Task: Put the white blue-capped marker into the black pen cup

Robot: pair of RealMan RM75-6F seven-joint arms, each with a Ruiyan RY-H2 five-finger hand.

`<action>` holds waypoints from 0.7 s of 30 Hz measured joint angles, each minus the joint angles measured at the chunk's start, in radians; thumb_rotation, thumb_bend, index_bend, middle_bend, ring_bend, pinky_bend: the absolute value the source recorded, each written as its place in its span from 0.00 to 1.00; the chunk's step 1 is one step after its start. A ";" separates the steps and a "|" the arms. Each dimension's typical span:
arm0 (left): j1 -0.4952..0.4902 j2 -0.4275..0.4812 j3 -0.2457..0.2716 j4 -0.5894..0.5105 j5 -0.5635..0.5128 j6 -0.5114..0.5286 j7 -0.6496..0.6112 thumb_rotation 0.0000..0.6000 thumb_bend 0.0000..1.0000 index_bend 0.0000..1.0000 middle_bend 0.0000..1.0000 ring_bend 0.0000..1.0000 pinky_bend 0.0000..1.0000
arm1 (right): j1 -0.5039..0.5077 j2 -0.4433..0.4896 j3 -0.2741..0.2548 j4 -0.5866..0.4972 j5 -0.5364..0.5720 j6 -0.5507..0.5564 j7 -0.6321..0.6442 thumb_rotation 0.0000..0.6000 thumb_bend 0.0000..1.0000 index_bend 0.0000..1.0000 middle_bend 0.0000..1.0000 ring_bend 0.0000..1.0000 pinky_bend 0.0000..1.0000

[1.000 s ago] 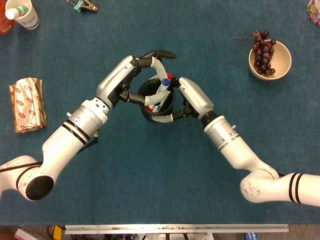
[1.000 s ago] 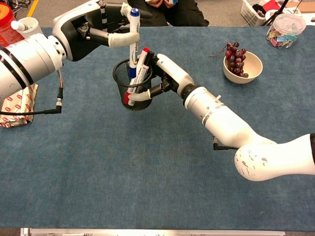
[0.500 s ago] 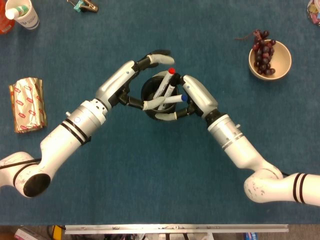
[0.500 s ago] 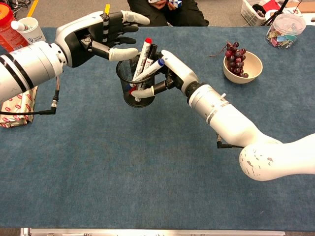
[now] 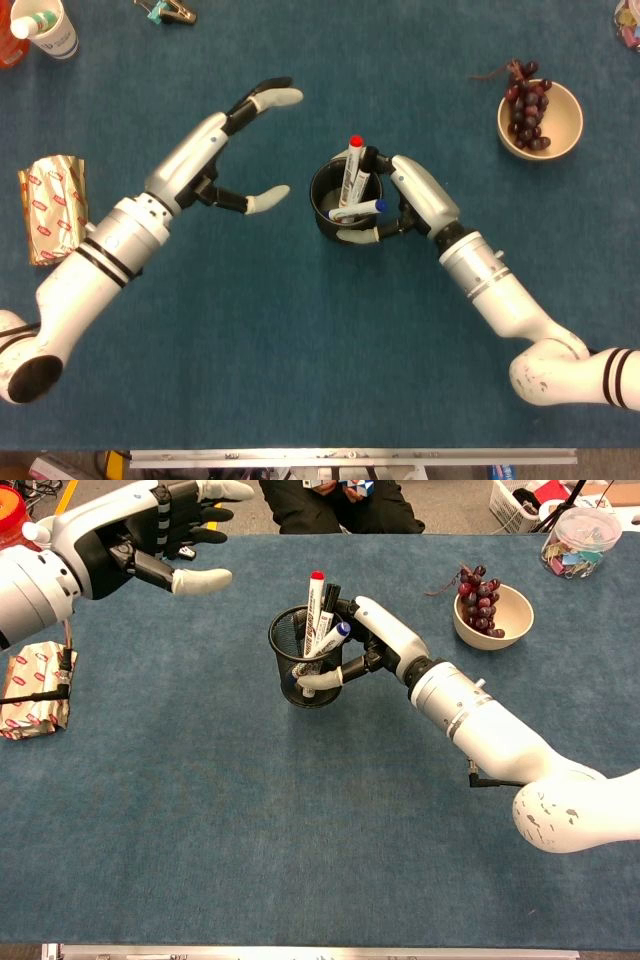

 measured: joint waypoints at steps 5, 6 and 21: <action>0.010 0.023 0.016 -0.020 0.008 0.000 0.001 1.00 0.28 0.11 0.02 0.00 0.07 | 0.004 -0.032 -0.015 0.062 -0.026 -0.001 0.038 1.00 0.36 0.44 0.43 0.34 0.35; 0.011 0.024 0.019 -0.021 0.012 0.000 0.001 1.00 0.28 0.11 0.02 0.00 0.07 | 0.004 -0.039 -0.020 0.078 -0.033 0.000 0.047 1.00 0.36 0.44 0.43 0.33 0.35; 0.013 0.037 0.061 -0.037 0.076 0.000 -0.028 1.00 0.28 0.11 0.01 0.00 0.07 | -0.006 -0.073 -0.093 0.239 -0.134 0.040 0.201 1.00 0.38 0.44 0.37 0.26 0.24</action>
